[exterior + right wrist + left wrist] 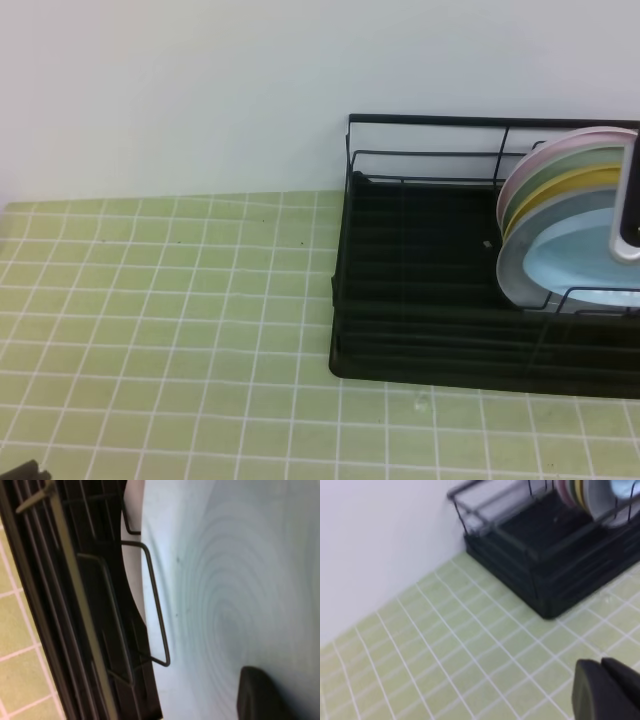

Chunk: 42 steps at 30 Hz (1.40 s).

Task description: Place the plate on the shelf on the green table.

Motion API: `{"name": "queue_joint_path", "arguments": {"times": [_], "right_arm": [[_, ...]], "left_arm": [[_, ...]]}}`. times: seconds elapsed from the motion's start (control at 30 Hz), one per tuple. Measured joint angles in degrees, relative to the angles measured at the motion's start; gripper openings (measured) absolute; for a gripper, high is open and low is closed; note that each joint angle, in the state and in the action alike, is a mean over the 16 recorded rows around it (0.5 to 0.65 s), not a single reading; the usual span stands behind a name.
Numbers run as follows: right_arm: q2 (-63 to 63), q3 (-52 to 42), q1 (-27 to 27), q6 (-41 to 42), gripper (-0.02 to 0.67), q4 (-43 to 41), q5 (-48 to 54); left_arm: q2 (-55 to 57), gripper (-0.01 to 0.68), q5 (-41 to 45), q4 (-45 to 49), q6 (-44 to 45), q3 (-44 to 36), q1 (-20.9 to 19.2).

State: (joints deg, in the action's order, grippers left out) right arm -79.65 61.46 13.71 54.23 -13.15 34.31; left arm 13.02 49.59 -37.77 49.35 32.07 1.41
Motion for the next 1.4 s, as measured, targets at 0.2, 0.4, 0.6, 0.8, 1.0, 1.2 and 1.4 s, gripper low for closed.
{"name": "queue_joint_path", "arguments": {"times": [0.2,0.4,0.6,0.8,1.0,1.2,1.4], "right_arm": [[0.0,0.0,0.0,-1.11,-0.003,-0.2,-0.4],[0.0,0.0,0.0,-1.65,-0.003,-0.45,-0.76],[0.0,0.0,0.0,-1.65,-0.003,-0.76,-1.05],[0.0,0.0,0.0,-1.65,-0.003,-1.0,-1.78],[-0.15,0.0,0.0,-1.65,-0.001,-1.62,-2.49],[-1.2,0.0,0.0,-1.73,0.033,-2.15,-2.87],[-3.18,0.0,0.0,-1.95,0.108,-2.52,-4.59]], "left_arm": [[-5.59,-0.001,-1.03,-0.15,0.15,-0.58,0.0],[-10.18,-0.001,-3.62,-1.13,0.7,-0.98,0.0],[-12.53,-0.001,-10.99,-2.85,1.23,-1.71,0.0],[-13.18,-0.001,-19.91,-4.54,1.54,-3.86,0.0],[-13.18,-0.001,-26.2,-5.37,1.41,-7.5,0.0],[-13.18,-0.001,-28.31,-5.6,1.36,-10.76,0.0],[-13.18,-0.001,-29.67,-5.75,1.33,-12.27,0.0]]}}
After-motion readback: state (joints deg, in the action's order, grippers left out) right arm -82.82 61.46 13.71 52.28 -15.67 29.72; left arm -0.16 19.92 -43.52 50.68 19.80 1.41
